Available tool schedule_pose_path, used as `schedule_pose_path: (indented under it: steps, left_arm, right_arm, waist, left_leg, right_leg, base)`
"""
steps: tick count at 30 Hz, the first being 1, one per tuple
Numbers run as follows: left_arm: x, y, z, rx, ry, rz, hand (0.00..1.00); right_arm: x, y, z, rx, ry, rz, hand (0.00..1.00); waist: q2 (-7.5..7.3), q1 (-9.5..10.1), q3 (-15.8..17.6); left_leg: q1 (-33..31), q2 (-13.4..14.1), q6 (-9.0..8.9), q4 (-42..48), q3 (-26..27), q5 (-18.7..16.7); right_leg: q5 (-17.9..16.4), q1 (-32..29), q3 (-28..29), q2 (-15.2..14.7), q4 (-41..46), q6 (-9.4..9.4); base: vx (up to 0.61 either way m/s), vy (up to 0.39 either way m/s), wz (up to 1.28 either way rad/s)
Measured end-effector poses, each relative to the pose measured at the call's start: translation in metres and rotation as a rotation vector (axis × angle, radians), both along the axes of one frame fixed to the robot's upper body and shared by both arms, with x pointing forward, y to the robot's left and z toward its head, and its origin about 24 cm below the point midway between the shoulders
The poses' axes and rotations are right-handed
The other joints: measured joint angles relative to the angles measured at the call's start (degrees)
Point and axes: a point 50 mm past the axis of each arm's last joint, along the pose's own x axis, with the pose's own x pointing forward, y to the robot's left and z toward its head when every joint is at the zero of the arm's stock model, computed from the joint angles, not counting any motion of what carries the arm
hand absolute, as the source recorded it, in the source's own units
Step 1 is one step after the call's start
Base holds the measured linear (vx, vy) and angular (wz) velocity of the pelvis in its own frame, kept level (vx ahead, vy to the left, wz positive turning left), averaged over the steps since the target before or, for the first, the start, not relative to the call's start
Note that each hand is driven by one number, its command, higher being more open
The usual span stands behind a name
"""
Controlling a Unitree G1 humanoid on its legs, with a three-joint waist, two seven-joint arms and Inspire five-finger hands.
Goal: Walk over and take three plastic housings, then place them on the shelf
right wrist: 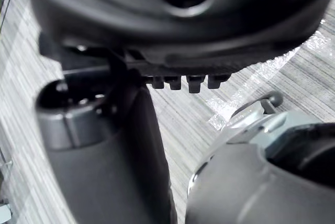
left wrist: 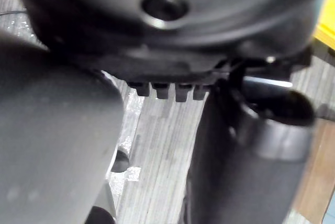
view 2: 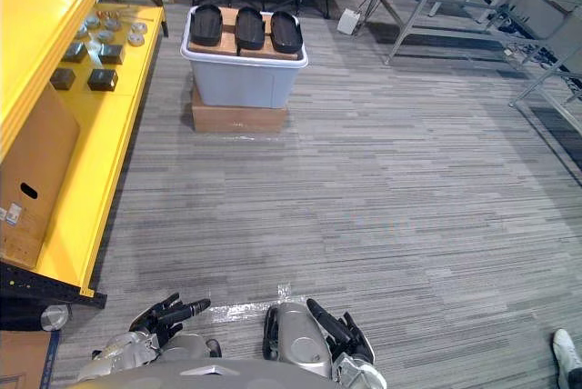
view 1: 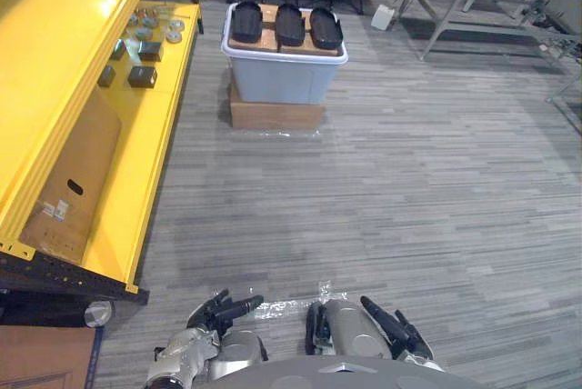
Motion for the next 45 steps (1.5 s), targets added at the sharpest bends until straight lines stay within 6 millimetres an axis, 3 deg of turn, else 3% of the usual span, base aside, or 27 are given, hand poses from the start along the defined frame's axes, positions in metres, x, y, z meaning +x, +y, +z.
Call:
schedule_pose_path:
  steps: [2, 4, 7, 9, 11, 12, 14, 16, 17, 19, 20, 22, 23, 24, 26, 27, 28, 29, 31, 32, 33, 36, 38, 39, 43, 44, 45]
  left_arm:
    - [-0.001, 0.0, 0.0, 0.011, 0.007, 0.004, 1.0]
    - [-0.004, -0.001, -0.002, 0.016, 0.018, 0.014, 1.0]
    - [-0.02, -0.006, -0.006, 0.014, 0.051, 0.051, 1.0]
    - [-0.018, -0.002, -0.004, 0.006, 0.026, 0.113, 1.0]
    - [-0.02, 0.0, -0.003, -0.023, 0.011, 0.203, 1.0]
    - [-0.021, 0.003, -0.003, -0.027, 0.01, 0.216, 1.0]
    - [-0.03, 0.004, -0.006, -0.032, 0.038, 0.234, 1.0]
    - [-0.034, 0.002, -0.008, -0.049, 0.057, 0.235, 1.0]
    - [-0.036, 0.004, -0.009, -0.061, 0.063, 0.254, 1.0]
    - [-0.039, 0.004, -0.009, -0.07, 0.059, 0.293, 1.0]
    - [-0.039, 0.004, -0.009, -0.072, 0.059, 0.302, 1.0]
    - [-0.041, 0.0, -0.01, -0.087, 0.06, 0.315, 1.0]
    - [-0.04, 0.0, -0.01, -0.086, 0.052, 0.31, 1.0]
    - [-0.036, 0.004, -0.007, -0.079, 0.032, 0.302, 1.0]
    - [-0.029, 0.006, -0.006, -0.071, 0.024, 0.286, 1.0]
    - [-0.027, 0.009, -0.006, -0.059, 0.035, 0.272, 1.0]
    - [-0.028, 0.012, -0.006, -0.052, 0.051, 0.265, 1.0]
    - [-0.026, 0.016, -0.006, -0.041, 0.07, 0.246, 1.0]
    - [-0.026, 0.017, -0.006, -0.025, 0.094, 0.205, 1.0]
    - [-0.023, 0.016, -0.006, -0.02, 0.091, 0.19, 1.0]
    - [-0.022, 0.015, -0.006, -0.018, 0.092, 0.179, 1.0]
    - [0.001, 0.002, -0.001, -0.044, 0.03, 0.148, 1.0]
    - [0.015, -0.016, 0.002, -0.091, -0.013, 0.139, 1.0]
    - [0.017, -0.021, 0.003, -0.109, -0.023, 0.137, 1.0]
    - [0.018, -0.025, 0.003, -0.105, -0.015, 0.144, 1.0]
    - [0.016, -0.029, 0.001, -0.12, 0.003, 0.171, 1.0]
    - [0.012, -0.033, -0.001, -0.134, 0.025, 0.199, 1.0]
  right_arm:
    - [-0.004, 0.0, 0.0, -0.004, 0.003, -0.004, 1.0]
    - [-0.01, 0.0, 0.0, -0.01, 0.003, -0.014, 1.0]
    - [-0.016, -0.005, 0.002, -0.028, 0.002, -0.012, 1.0]
    - [-0.015, -0.01, 0.004, -0.06, 0.0, 0.025, 1.0]
    - [-0.013, -0.017, 0.005, -0.105, 0.01, 0.088, 1.0]
    - [-0.011, -0.02, 0.005, -0.123, 0.017, 0.115, 1.0]
    - [-0.004, -0.021, 0.004, -0.144, 0.036, 0.185, 1.0]
    - [0.004, -0.024, 0.004, -0.154, 0.043, 0.226, 1.0]
    - [0.011, -0.022, 0.003, -0.145, 0.033, 0.232, 1.0]
    - [0.017, -0.018, 0.004, -0.137, 0.013, 0.236, 1.0]
    - [0.018, -0.018, 0.004, -0.134, 0.011, 0.24, 1.0]
    - [0.012, -0.018, 0.003, -0.133, 0.025, 0.245, 1.0]
    - [0.013, -0.017, 0.003, -0.13, 0.023, 0.248, 1.0]
    - [0.013, -0.014, 0.003, -0.121, 0.022, 0.258, 1.0]
    - [0.015, -0.013, 0.003, -0.116, 0.014, 0.271, 1.0]
    - [0.013, -0.01, 0.002, -0.103, 0.025, 0.271, 1.0]
    - [0.012, -0.007, 0.001, -0.087, 0.033, 0.268, 1.0]
    - [0.007, -0.005, -0.001, -0.066, 0.046, 0.257, 1.0]
    - [0.001, -0.005, -0.004, -0.052, 0.064, 0.227, 1.0]
    - [0.002, -0.006, -0.003, -0.057, 0.052, 0.201, 1.0]
    - [0.003, -0.008, -0.002, -0.073, 0.041, 0.193, 1.0]
    - [0.006, -0.013, 0.0, -0.091, 0.017, 0.165, 1.0]
    - [0.006, -0.016, 0.002, -0.1, 0.01, 0.15, 1.0]
    - [0.004, -0.015, 0.001, -0.092, 0.015, 0.143, 1.0]
    - [-0.005, -0.007, -0.002, -0.066, 0.051, 0.126, 1.0]
    - [-0.007, -0.007, -0.002, -0.054, 0.054, 0.096, 1.0]
    - [-0.006, -0.01, -0.001, -0.062, 0.053, 0.085, 1.0]
  waist:
    - [-0.02, -0.1, 0.01]
    - [-0.13, -0.03, -0.03]
    - [1.59, -0.73, -1.9]
    - [2.75, -0.44, -2.26]
    - [4.69, -0.71, -2.27]
    - [5.23, -0.6, -1.82]
    - [4.87, -0.04, -1.68]
    - [4.27, 1.45, -1.33]
    - [4.0, 2.36, -1.02]
    - [3.3, 2.85, -0.24]
    - [3.32, 3.16, 0.32]
    - [3.57, 4.19, 0.58]
    - [3.45, 4.28, 0.35]
    - [2.6, 4.25, 0.54]
    - [2.16, 4.17, 0.71]
    - [1.3, 4.13, 0.52]
    - [0.39, 3.94, 0.65]
    - [-0.69, 3.23, 1.11]
    - [-0.81, 2.1, 1.14]
    - [-0.59, 1.83, 1.06]
    - [-0.19, 2.0, 1.01]
    - [1.09, 1.41, 1.24]
    - [2.91, 1.27, 1.06]
    - [2.7, 1.25, 0.7]
    - [0.8, 1.49, -1.92]
    - [1.42, 1.37, -2.71]
    - [2.31, 1.34, -3.35]
  left_leg:
    - [1.16, 0.15, -1.47, -0.03, -0.17, -1.18]
    - [4.77, 0.25, -4.88, -0.56, -0.1, -3.34]
    - [7.82, 4.02, -8.31, 1.53, 0.93, -5.51]
    - [3.38, 7.43, -9.53, 13.52, 1.66, -4.47]
    - [-4.83, 12.66, -8.44, 34.5, 1.14, 1.03]
    - [-7.05, 13.53, -8.34, 41.04, -0.12, 1.0]
    - [-11.06, 10.88, -8.53, 44.33, -2.38, 0.19]
    - [-14.24, 6.41, -8.43, 34.09, -2.61, -1.37]
    - [-15.89, 3.57, -7.97, 23.31, -2.79, -1.4]
    - [-18.12, -0.38, -7.59, 7.86, -4.53, 3.22]
    - [-18.63, -1.57, -7.54, 0.39, -6.16, 8.06]
    - [-18.33, -1.41, -6.98, -1.04, -6.28, 14.42]
    - [-18.65, -1.7, -3.93, 1.78, -5.25, 17.08]
    - [-19.73, -2.79, -1.63, 5.8, -4.13, 14.0]
    - [-20.49, -3.99, -0.2, 8.24, -3.81, 10.9]
    - [-19.56, -5.23, 0.52, 7.79, -3.25, 9.6]
    - [-17.86, -6.57, 1.21, 6.72, -3.18, 8.93]
    - [-14.73, -8.54, 2.16, 5.25, -3.92, 8.18]
    - [-10.66, -9.8, 2.24, 4.52, -5.51, 6.82]
    - [-8.47, -9.85, 2.66, 3.69, -5.88, 6.56]
    - [-5.9, -9.85, 2.89, 2.08, -6.95, 6.41]
    - [-2.21, -8.83, 3.01, -0.36, -11.77, 5.92]
    - [-0.96, -7.04, 2.06, 0.13, -15.03, 3.83]
    - [0.28, -6.5, 1.31, 0.5, -16.58, 2.31]
    - [1.84, -5.68, -1.8, 4.49, -19.96, -4.27]
    - [2.02, -4.03, -3.48, 5.37, -19.66, -5.78]
    - [1.48, -2.08, -4.68, 7.55, -18.05, -5.64]
  right_leg:
    - [0.65, -0.12, -0.4, -0.15, -3.57, 0.5]
    - [0.6, 1.56, -2.7, -1.57, -3.77, 0.25]
    - [0.28, 3.78, -5.92, 0.18, -1.39, -3.49]
    - [-1.37, 4.85, -6.04, 2.0, -0.86, -6.42]
    - [-3.54, 9.62, -5.64, 5.05, -2.56, -8.68]
    - [-3.94, 12.81, -4.97, 6.18, -4.25, -9.31]
    - [-4.16, 17.89, -2.86, 6.73, -7.77, -9.7]
    - [-3.87, 21.08, -0.04, 6.19, -10.38, -9.31]
    - [-3.8, 22.59, 1.43, 5.78, -11.87, -9.15]
    - [-4.31, 25.01, 2.35, 4.93, -14.06, -8.19]
    - [-5.22, 26.89, 2.75, 4.69, -14.86, -6.68]
    - [-8.18, 29.75, 3.94, 4.26, -14.57, -4.93]
    - [-10.41, 30.73, 4.89, 3.51, -13.07, -3.57]
    - [-12.42, 30.46, 5.25, 1.86, -10.67, -2.38]
    - [-12.96, 28.75, 5.63, 0.49, -5.89, -1.69]
    - [-12.67, 25.08, 6.28, -0.73, 2.51, -1.11]
    - [-10.91, 21.52, 6.74, -2.08, 11.75, 1.76]
    - [-5.78, 16.48, 7.11, -4.17, 24.38, 5.66]
    - [-6.46, 10.69, 6.61, -5.4, 36.51, 4.6]
    - [-7.21, 8.5, 6.05, -5.5, 37.37, 3.36]
    - [-8.24, 6.58, 4.71, -5.46, 33.95, 2.22]
    - [-9.36, 3.64, 1.68, -3.85, 17.38, 1.92]
    - [-7.88, 2.5, 2.05, -1.71, 3.82, 3.32]
    - [-5.75, 2.27, 2.16, -1.39, -1.59, 2.65]
    - [0.76, 1.8, 1.17, -2.03, -3.65, 0.36]
    - [3.44, 1.8, -0.6, -1.57, -2.14, -1.89]
    - [1.72, 2.36, -2.05, -0.41, -1.84, -3.12]
  base:
    - [0.39, -0.096, 0.07]
    - [0.36, -0.145, 0.09]
    - [0.45, -0.253, 0.0]
    - [0.39, -0.264, -0.16]
    - [0.57, -0.283, -0.18]
    - [0.55, -0.206, -0.3]
    - [0.35, -0.096, -0.59]
    - [0.37, -0.032, -0.74]
    - [0.44, 0.052, -0.64]
    - [0.36, 0.076, -0.35]
    - [0.35, 0.133, -0.21]
    - [0.42, 0.193, -0.27]
    - [0.45, 0.223, -0.21]
    - [0.45, 0.21, -0.14]
    - [0.45, 0.217, -0.03]
    - [0.43, 0.23, 0.05]
    - [0.39, 0.211, 0.23]
    - [0.39, 0.16, 0.42]
    - [0.42, 0.13, 0.5]
    - [0.38, 0.086, 0.38]
    - [0.38, 0.057, 0.37]
    - [0.39, -0.006, 0.74]
    - [0.31, -0.072, 0.7]
    - [0.33, -0.136, 0.69]
    - [0.42, -0.299, 0.51]
    - [0.45, -0.325, 0.42]
    - [0.43, -0.315, 0.37]
